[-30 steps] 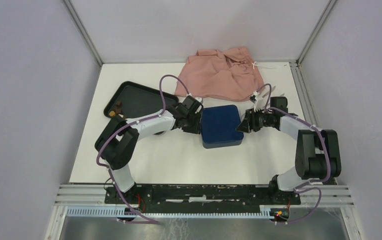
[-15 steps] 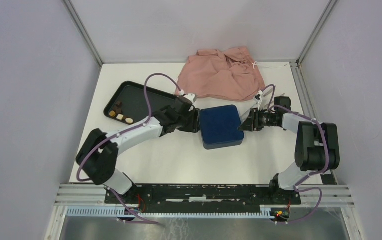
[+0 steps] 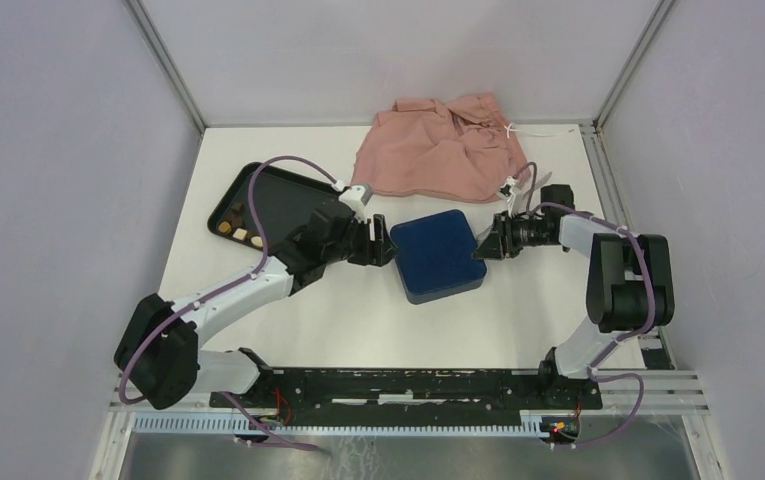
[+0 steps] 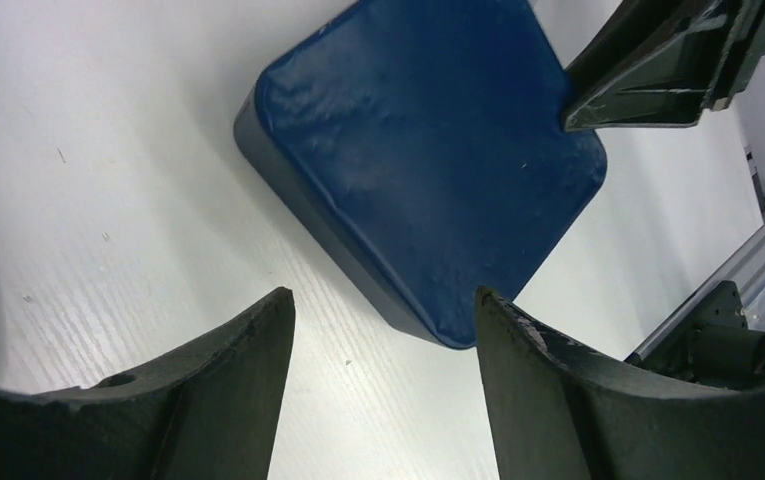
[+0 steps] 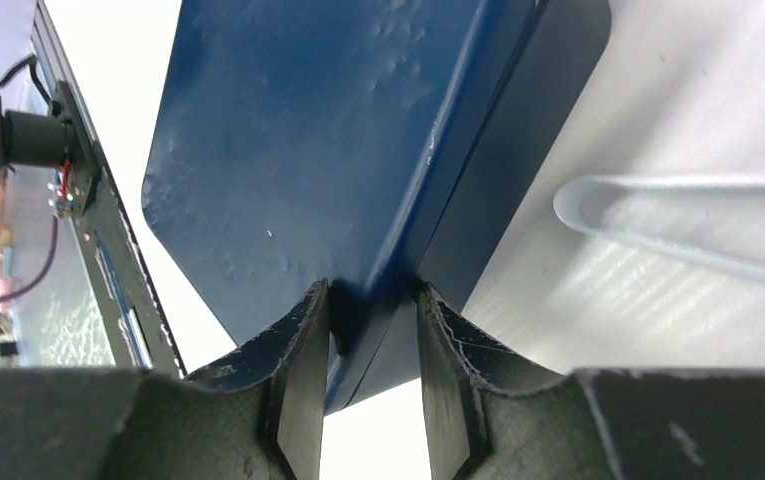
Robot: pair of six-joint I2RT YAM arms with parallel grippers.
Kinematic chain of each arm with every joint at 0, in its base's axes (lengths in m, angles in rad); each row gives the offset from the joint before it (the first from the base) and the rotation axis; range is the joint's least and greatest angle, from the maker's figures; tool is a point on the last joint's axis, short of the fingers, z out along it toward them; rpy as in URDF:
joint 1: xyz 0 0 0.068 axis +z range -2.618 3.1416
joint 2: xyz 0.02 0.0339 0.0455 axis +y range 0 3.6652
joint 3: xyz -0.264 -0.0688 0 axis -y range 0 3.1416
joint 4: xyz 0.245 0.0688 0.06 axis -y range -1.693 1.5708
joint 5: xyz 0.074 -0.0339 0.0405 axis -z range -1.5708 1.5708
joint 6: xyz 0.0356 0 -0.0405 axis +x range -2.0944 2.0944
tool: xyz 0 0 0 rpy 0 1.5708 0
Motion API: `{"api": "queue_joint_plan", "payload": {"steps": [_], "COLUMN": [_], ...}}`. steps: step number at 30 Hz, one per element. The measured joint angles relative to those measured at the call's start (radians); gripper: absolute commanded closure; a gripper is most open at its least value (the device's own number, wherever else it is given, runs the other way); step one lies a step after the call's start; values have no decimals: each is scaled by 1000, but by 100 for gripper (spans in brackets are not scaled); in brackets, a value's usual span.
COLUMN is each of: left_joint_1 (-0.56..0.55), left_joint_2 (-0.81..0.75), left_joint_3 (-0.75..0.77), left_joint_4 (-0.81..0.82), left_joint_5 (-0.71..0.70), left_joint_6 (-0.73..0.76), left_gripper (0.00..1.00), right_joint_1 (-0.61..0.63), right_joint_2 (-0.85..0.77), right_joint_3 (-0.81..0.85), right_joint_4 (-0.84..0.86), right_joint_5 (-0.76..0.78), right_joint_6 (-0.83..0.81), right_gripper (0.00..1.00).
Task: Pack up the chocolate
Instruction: Close the box lid on the packing box.
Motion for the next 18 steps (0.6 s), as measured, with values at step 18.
{"api": "queue_joint_plan", "payload": {"steps": [18], "left_joint_1": [130], "left_joint_2": [-99], "left_joint_3": [-111], "left_joint_4": [18], "left_joint_5": [89], "left_joint_6": [29], "left_gripper": [23], "right_joint_1": [277], "right_joint_2": [33], "right_joint_3": [169], "right_joint_4": [-267], "right_joint_5": [92], "right_joint_6": [-366], "right_gripper": [39]}}
